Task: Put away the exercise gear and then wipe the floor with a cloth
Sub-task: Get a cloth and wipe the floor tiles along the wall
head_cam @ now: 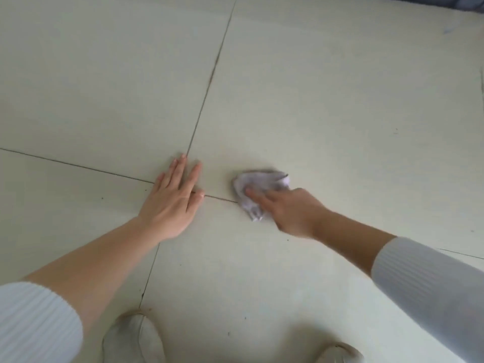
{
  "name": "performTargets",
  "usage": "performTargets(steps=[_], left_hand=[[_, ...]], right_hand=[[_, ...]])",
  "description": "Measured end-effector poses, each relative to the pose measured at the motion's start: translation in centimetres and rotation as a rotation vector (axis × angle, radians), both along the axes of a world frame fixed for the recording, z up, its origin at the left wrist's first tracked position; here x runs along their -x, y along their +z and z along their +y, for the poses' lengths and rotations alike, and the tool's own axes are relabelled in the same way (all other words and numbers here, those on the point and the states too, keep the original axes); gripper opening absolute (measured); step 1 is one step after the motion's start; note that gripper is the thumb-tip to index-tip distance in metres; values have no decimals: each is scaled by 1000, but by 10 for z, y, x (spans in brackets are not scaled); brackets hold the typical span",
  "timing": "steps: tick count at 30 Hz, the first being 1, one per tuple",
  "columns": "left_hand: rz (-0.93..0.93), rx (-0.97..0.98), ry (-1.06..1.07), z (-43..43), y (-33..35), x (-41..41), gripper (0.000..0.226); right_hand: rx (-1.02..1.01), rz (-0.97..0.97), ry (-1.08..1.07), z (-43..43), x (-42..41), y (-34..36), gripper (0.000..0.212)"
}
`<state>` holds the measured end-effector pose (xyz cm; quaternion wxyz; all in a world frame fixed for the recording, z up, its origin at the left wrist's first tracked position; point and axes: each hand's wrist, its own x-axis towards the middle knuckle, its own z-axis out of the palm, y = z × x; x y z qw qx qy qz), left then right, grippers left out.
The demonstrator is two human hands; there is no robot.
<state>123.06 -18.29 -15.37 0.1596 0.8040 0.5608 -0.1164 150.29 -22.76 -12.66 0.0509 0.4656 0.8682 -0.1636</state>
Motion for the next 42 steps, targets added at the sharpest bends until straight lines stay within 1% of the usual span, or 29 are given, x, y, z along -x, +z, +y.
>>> performTargets(steps=[1, 3, 4, 5, 6, 10, 14, 16, 18, 22, 24, 26, 27, 28, 29, 30, 31, 32, 33, 34, 36, 37, 38, 40, 42], left_hand=[[1, -1, -2, -1, 0, 1, 72], [-11, -8, 1, -1, -3, 1, 70], [-22, -15, 16, -2, -5, -1, 69], [-30, -28, 38, -4, -8, -3, 68], [-33, -45, 61, -5, -11, -7, 68], [-48, -76, 149, -9, -17, -21, 68], [-74, -99, 124, -9, -15, -21, 68], [-85, -114, 128, -10, -16, -22, 68], [-93, -131, 117, -11, -15, -28, 69], [-130, -140, -93, -9, -18, -62, 70], [-133, -154, -75, -3, -18, -85, 73], [-133, -167, -45, 0, -18, -100, 76], [-134, -169, -42, 1, -18, -103, 76], [-136, -167, -42, 1, -19, -103, 77], [-140, -160, -44, 2, -19, -102, 77], [-148, -152, -50, 2, -19, -100, 76], [-156, -148, -62, 4, -20, -98, 76], [-165, -144, -81, 6, -20, -95, 76], [-174, -138, -107, 8, -20, -90, 75], [-178, -138, -139, 10, -19, -84, 73], [-169, -164, -167, 16, -18, -67, 65], [-156, -171, -143, 18, -17, -57, 62], [-139, -173, -95, 19, -16, -47, 60], [-105, -175, 36, 22, -14, -25, 60], [-70, -150, 146, 23, -11, -5, 64]], right_hand=[[-7, -56, -181, 19, -19, 1, 78], [-23, -109, -570, 51, -56, 4, 69], [-43, -119, -719, 63, -74, 5, 66], [-65, -120, -824, 70, -88, 2, 65], [-77, -129, -887, 72, -99, -1, 65], [-110, -146, -1008, 68, -125, -10, 65], [-106, -134, -1105, 58, -135, -15, 64], [-116, -127, -1111, 46, -134, -14, 63], [-144, -124, -1053, 25, -129, -11, 62], [-133, -109, -844, -33, -95, -10, 61], [-118, -57, -666, -72, -66, -11, 71], [-132, 5, -406, -115, -33, -18, 90], [-73, 38, -263, -134, -14, -20, 96], [4, 91, -116, -150, 4, -19, 95], [55, 148, 31, -161, 19, -15, 84], [84, 193, 138, -165, 29, -11, 66], [93, 206, 209, -162, 35, -7, 50], [88, 222, 250, -154, 34, -6, 43], [98, 237, 257, -141, 29, -5, 42], [89, 212, 242, -125, 20, -7, 47], [-54, 84, 96, -85, -7, -17, 73], [-117, 5, -37, -61, -20, -16, 79], [-166, -54, -213, -36, -31, -12, 79], [-218, -170, -546, 5, -46, -4, 67], [-174, -114, -806, 29, -46, -2, 60]])
